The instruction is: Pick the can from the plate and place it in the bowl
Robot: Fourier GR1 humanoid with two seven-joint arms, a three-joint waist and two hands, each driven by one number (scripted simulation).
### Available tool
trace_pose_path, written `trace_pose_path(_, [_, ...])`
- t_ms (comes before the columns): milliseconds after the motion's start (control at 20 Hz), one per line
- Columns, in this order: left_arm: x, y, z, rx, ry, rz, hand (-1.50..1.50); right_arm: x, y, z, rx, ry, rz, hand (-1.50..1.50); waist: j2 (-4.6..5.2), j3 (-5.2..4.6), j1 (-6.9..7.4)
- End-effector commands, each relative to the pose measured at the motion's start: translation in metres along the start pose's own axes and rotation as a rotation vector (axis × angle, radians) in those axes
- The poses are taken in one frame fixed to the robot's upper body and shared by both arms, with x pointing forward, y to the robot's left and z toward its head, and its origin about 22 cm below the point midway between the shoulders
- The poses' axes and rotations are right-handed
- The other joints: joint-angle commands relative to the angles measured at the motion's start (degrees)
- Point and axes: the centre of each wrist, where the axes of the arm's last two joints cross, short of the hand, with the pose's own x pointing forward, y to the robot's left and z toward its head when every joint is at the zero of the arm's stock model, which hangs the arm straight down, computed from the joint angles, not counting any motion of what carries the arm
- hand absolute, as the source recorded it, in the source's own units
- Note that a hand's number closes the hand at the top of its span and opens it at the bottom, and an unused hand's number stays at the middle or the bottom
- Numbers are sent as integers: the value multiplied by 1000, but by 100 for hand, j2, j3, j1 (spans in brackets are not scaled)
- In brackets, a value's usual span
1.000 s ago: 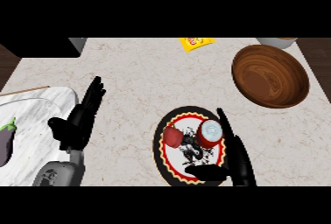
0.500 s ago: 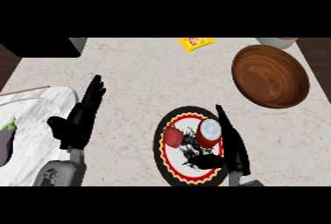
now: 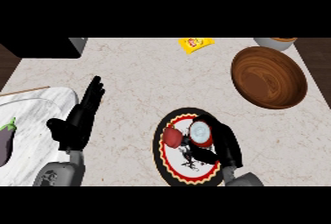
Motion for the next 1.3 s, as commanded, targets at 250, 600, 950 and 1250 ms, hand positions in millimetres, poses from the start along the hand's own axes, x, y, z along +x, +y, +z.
trace_pose_path(250, [-12,-14,14,-9,5,-2,0,10,34,7,85,-35,-43,150,79,50,33])
trace_pose_path(600, [-4,1,8,17,17,2,0,-37,-49,44,641,-542,-90,150,27,67,-43])
trace_pose_path(950, [-2,3,7,56,21,15,0,-45,-166,67,581,-910,-196,150,13,57,-259])
trace_pose_path(1250, [2,-6,10,15,9,-1,0,-31,-250,86,361,-1001,-166,150,41,48,-154])
